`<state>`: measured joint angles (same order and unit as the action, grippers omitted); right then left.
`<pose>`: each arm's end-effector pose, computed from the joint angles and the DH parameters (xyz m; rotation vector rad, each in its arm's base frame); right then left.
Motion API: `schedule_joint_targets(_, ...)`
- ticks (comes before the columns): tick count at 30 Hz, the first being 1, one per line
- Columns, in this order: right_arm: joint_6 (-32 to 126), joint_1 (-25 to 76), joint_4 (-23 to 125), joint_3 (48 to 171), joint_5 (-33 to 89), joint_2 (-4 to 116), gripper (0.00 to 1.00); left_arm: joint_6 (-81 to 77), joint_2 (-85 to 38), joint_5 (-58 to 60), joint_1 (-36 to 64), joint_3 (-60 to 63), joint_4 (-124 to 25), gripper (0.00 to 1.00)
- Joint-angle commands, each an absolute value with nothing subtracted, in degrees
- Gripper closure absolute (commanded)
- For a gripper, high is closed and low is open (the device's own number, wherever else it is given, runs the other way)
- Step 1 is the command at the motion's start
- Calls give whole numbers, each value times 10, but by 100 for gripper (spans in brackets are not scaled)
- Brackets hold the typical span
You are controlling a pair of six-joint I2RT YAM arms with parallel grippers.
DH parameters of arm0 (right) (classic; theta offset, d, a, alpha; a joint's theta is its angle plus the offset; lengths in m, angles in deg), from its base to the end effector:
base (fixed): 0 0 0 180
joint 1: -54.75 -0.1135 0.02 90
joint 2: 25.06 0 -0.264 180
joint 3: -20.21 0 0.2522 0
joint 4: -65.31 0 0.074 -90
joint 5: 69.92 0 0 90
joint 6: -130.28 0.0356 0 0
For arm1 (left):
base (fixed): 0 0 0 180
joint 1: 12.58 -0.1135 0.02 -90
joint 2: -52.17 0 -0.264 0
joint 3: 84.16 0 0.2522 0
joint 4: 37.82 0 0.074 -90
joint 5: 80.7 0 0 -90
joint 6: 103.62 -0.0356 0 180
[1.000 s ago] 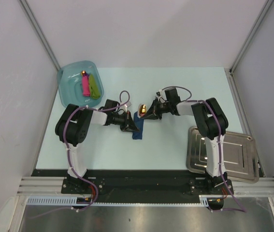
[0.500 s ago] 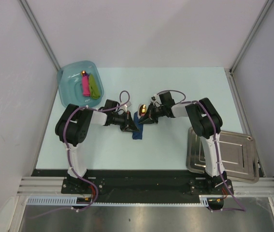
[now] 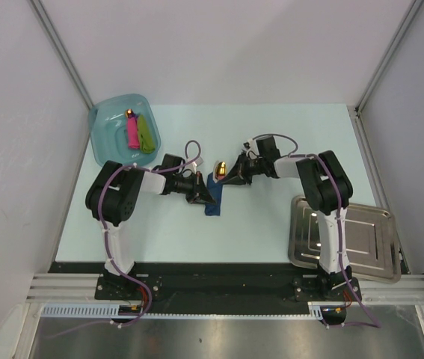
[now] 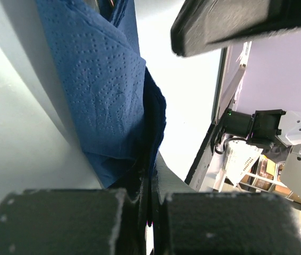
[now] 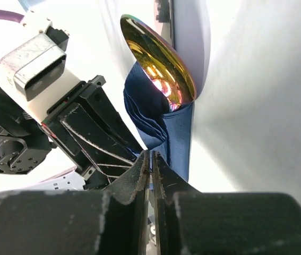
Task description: Place the utensils on the paper napkin and roll it up
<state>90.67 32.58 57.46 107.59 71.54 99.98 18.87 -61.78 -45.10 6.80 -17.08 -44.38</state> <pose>0.3957 0.1913 0.1069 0.1347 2.6050 1.6136 0.3262 -0.1454 0.0946 0.1394 2.5874 -1.5498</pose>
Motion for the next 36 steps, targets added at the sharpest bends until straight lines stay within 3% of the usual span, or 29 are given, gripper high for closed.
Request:
schedule_joint_targets(1, 899, 321, 577, 1080, 703, 983, 91, 177, -635, -404, 68, -179, -429, 100)
schedule_joint_targets(36, 860, 301, 518, 1119, 667, 1040, 94, 169, -633, -412, 67, -176, -428, 100)
